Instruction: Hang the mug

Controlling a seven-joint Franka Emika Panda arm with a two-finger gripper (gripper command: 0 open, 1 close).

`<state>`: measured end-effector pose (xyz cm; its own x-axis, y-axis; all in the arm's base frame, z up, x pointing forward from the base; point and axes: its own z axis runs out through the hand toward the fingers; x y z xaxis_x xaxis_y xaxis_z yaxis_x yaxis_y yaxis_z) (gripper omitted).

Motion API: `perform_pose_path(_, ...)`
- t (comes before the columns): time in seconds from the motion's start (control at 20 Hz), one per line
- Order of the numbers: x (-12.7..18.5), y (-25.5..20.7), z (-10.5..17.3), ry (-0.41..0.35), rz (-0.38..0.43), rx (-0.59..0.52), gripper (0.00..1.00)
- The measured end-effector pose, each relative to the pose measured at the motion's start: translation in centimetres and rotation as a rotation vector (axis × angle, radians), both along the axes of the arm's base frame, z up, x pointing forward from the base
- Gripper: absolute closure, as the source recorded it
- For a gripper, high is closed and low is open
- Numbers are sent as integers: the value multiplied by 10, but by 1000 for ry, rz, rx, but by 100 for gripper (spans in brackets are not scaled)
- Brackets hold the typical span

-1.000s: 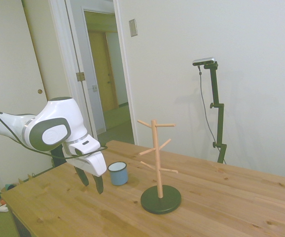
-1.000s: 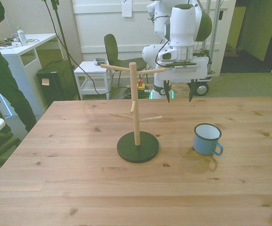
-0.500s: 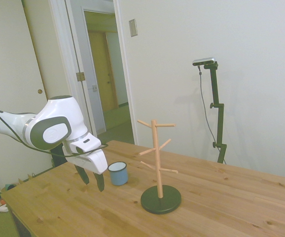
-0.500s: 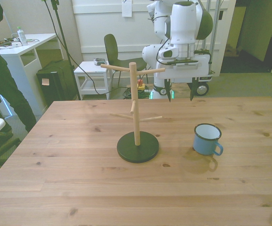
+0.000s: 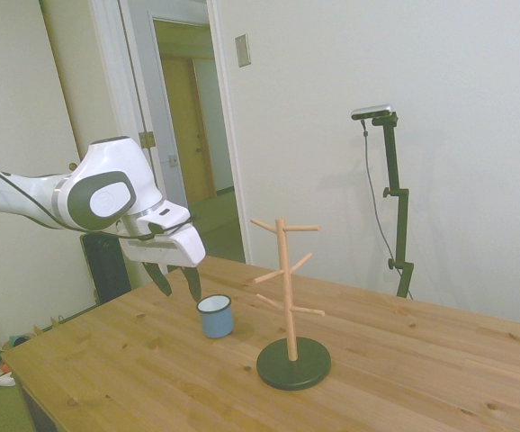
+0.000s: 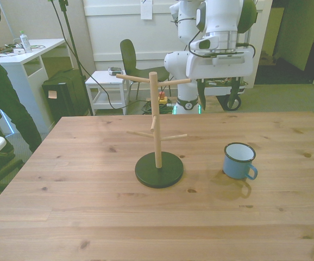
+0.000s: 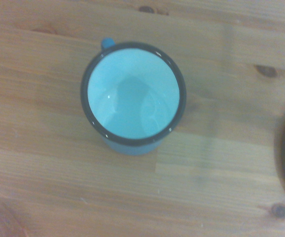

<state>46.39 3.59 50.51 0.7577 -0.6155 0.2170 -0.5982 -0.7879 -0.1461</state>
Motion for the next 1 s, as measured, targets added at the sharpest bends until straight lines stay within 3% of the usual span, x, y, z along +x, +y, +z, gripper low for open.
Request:
perform_pose_path(0.55,58,66,-22,3,180,-93,0)
perform_pose_path(1.0,81,95,-59,39,234,-98,0)
